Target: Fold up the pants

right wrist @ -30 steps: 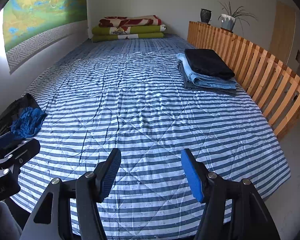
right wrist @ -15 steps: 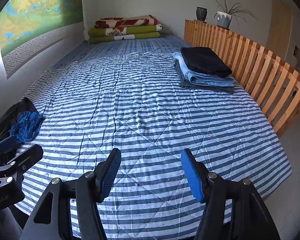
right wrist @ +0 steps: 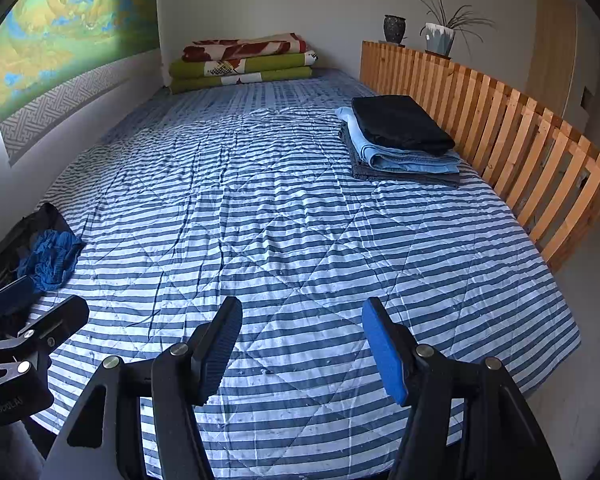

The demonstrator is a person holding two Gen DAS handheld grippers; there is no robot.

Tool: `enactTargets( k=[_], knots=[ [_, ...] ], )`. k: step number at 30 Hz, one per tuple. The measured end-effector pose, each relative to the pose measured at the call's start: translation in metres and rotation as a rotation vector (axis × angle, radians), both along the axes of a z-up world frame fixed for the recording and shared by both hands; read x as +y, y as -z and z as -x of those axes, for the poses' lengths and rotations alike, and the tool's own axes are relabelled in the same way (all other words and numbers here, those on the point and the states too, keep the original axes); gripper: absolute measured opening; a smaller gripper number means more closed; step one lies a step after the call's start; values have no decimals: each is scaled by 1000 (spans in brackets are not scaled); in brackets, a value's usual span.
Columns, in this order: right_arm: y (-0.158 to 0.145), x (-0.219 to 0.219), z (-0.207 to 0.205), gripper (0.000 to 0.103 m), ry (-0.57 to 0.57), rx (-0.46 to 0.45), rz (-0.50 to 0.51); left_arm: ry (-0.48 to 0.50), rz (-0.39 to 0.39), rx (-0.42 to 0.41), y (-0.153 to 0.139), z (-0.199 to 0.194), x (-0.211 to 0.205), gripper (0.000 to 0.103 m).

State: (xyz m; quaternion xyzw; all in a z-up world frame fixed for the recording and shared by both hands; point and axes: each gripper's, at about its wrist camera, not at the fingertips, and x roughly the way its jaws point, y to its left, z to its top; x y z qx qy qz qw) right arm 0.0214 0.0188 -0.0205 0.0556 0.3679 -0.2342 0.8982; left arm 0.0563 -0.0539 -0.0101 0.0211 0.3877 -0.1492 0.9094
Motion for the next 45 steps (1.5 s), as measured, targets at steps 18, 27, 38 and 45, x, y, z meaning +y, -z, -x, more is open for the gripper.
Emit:
enactTargets(
  k=[18,27,38,45],
  knots=[
    [2,0,0,58,-3,4,-8,-2,1,-1,0,0,1,99],
    [6,-2,-1,58,-8,14,-12,-11,4,4,3,-3,3,99],
    [10,-2,-5,58,-14,23,-18,-12,6,12,7,-5,5,99],
    [12,-1,-5,58,-18,26,-19,-20,2,2,9,-6,6,99]
  ],
)
